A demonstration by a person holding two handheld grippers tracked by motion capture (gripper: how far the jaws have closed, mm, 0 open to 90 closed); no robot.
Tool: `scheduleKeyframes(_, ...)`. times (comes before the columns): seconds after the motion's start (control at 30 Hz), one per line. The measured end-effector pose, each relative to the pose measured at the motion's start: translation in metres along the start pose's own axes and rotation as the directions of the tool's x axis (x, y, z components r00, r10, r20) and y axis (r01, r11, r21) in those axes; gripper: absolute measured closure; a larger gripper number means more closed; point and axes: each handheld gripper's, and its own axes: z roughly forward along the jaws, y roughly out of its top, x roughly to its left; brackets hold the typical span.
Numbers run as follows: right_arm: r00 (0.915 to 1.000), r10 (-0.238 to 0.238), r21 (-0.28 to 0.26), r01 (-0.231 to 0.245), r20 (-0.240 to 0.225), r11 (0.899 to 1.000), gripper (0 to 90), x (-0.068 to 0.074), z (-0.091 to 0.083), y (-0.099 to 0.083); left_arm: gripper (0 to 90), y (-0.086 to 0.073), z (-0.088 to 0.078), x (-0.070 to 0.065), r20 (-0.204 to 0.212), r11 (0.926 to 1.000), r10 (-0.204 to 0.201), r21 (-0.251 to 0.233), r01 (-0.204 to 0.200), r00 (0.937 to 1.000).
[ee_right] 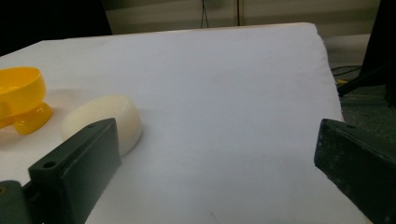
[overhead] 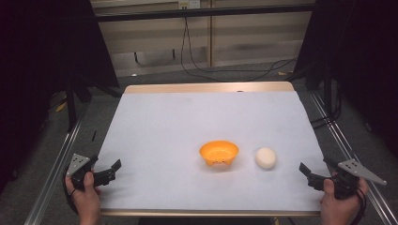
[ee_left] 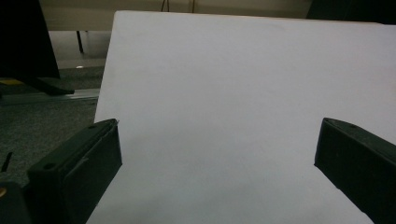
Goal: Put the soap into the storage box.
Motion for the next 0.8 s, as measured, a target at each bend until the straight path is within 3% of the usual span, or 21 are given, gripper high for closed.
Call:
scheduleKeyframes(0.2,0.9989,0.020,0.059,-0.018,-0.042,0.998,0.0,-0.003,0.005,0.003,0.7,0.000,0.000,0.000,-0.002,0.9999,0.011,-0.003,-0.011,0.9999)
scheduleKeyframes(0.23,0.9976,0.002,0.108,0.005,-0.069,0.994,0.0,-0.001,0.007,0.005,0.7,0.000,0.000,-0.001,0.002,1.0000,0.002,-0.004,-0.002,1.0000)
scheduleKeyframes(0.3,0.9967,-0.023,0.144,0.034,-0.077,0.989,0.0,0.002,0.009,0.007,0.7,0.000,-0.001,0.000,-0.001,1.0000,0.008,-0.005,-0.008,1.0000)
scheduleKeyframes(0.33,0.9967,-0.023,0.144,0.034,-0.077,0.989,0.0,0.002,0.009,0.007,0.7,0.000,-0.001,0.000,-0.004,0.9999,0.015,-0.004,-0.015,0.9999)
scheduleKeyframes(0.37,0.9963,-0.044,0.186,0.058,-0.074,0.981,0.0,0.004,0.012,0.009,0.7,0.000,0.000,-0.001,0.004,1.0000,0.000,-0.004,0.000,1.0000)
scheduleKeyframes(0.43,0.9964,-0.051,0.208,0.064,-0.068,0.976,0.0,0.005,0.014,0.010,0.7,0.000,0.000,-0.001,0.002,1.0000,0.003,-0.003,-0.003,1.0000)
scheduleKeyframes(0.53,0.9940,-0.085,0.274,0.101,-0.069,0.956,0.0,0.009,0.018,0.016,0.7,0.000,0.000,-0.001,0.001,1.0000,0.002,-0.002,-0.002,1.0000)
scheduleKeyframes(0.67,0.9928,-0.106,0.385,0.119,-0.056,0.915,0.0,0.014,0.025,0.024,0.7,0.000,0.000,-0.001,0.001,1.0000,0.004,0.000,-0.004,1.0000)
scheduleKeyframes(0.8,0.9913,-0.117,0.457,0.132,-0.061,0.880,0.0,0.017,0.031,0.031,0.7,0.000,0.000,-0.001,0.004,1.0000,0.003,-0.003,-0.003,1.0000)
